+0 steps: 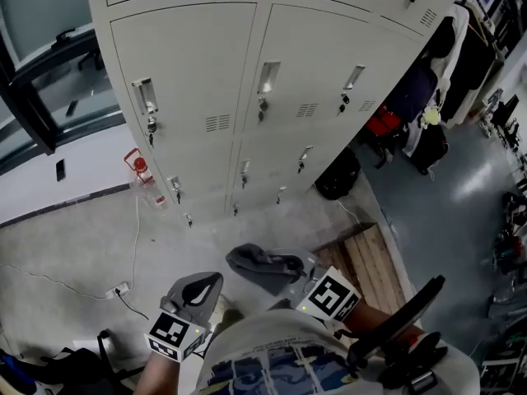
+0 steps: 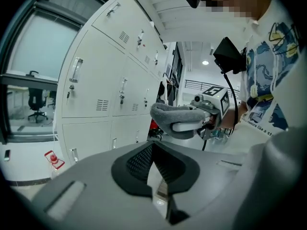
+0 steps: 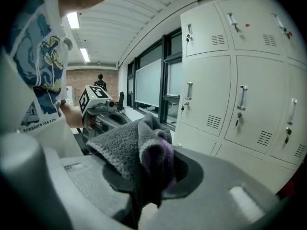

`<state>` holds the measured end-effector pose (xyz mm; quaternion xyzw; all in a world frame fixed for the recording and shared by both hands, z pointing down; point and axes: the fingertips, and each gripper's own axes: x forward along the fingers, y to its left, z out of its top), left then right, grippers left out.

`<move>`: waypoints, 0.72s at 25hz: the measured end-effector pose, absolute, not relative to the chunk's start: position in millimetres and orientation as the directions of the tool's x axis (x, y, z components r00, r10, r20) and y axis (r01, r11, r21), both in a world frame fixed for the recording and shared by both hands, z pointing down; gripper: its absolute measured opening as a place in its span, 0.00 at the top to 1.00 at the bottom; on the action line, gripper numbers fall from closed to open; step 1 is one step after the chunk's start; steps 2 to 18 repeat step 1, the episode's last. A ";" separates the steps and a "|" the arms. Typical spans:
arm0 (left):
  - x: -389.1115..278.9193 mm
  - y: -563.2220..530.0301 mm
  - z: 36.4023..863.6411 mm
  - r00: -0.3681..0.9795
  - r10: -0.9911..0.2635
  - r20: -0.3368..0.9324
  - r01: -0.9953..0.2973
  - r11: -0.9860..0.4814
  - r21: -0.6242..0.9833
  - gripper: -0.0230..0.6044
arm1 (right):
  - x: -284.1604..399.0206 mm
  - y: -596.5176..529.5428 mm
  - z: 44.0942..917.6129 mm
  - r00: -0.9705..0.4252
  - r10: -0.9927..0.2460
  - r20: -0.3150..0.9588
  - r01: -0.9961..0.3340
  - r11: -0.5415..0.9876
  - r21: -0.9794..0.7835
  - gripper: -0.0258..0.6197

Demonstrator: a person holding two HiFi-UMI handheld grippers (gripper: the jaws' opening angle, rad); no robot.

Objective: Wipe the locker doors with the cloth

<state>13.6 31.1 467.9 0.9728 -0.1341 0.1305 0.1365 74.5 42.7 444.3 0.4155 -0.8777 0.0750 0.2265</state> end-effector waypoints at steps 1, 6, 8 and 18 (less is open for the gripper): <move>15.2 39.9 467.2 0.930 -0.222 0.293 -0.294 -0.928 0.229 0.96 | 76.6 50.2 444.0 -0.552 -0.698 0.456 -0.766 0.641 0.054 0.82; 15.2 39.9 467.2 0.930 -0.222 0.293 -0.294 -0.928 0.229 0.96 | 76.6 50.2 444.0 -0.552 -0.698 0.456 -0.766 0.641 0.054 0.82; 15.2 39.9 467.2 0.930 -0.222 0.293 -0.294 -0.928 0.229 0.96 | 76.6 50.2 444.0 -0.552 -0.698 0.456 -0.766 0.641 0.054 0.82; 15.2 39.9 467.2 0.930 -0.222 0.293 -0.294 -0.928 0.229 0.96 | 76.6 50.2 444.0 -0.552 -0.698 0.456 -0.766 0.641 0.054 0.82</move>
